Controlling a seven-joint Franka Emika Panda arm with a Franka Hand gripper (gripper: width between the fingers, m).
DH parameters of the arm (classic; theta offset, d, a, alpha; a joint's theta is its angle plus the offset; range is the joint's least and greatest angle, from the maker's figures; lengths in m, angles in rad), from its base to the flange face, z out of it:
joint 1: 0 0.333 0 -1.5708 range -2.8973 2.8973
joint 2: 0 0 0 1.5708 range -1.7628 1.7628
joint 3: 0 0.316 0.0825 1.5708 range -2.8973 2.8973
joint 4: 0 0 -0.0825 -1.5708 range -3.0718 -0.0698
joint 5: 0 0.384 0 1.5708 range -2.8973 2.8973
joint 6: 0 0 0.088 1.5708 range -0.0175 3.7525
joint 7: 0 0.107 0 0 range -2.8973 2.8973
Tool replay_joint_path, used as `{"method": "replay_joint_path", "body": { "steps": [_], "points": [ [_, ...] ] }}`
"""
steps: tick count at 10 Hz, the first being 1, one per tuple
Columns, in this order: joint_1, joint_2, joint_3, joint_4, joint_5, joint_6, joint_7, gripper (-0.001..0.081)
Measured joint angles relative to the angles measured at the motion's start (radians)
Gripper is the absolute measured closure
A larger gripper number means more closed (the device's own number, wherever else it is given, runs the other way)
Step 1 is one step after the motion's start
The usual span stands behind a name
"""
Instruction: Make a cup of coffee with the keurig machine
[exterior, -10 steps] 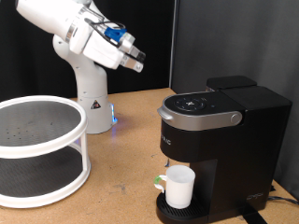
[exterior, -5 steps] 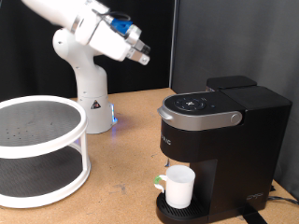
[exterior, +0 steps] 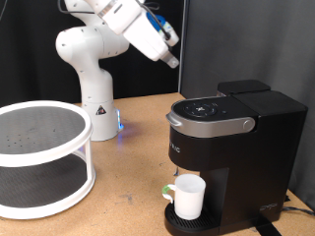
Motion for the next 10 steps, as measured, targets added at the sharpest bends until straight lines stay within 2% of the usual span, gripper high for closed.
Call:
{"method": "replay_joint_path", "body": {
  "steps": [1, 3, 5, 7, 10],
  "points": [
    [0.007, 0.045, -0.008, 0.037, 0.015, -0.02, 0.002, 0.0001],
    [0.007, 0.043, -0.007, 0.035, 0.014, -0.016, -0.003, 0.0001],
    [0.01, 0.055, 0.012, 0.07, -0.028, -0.025, 0.011, 0.0001],
    [0.018, 0.097, 0.039, 0.144, -0.085, -0.047, 0.046, 0.0001],
    [0.03, 0.198, 0.047, 0.293, -0.131, -0.189, 0.06, 0.0001]
  ]
}}
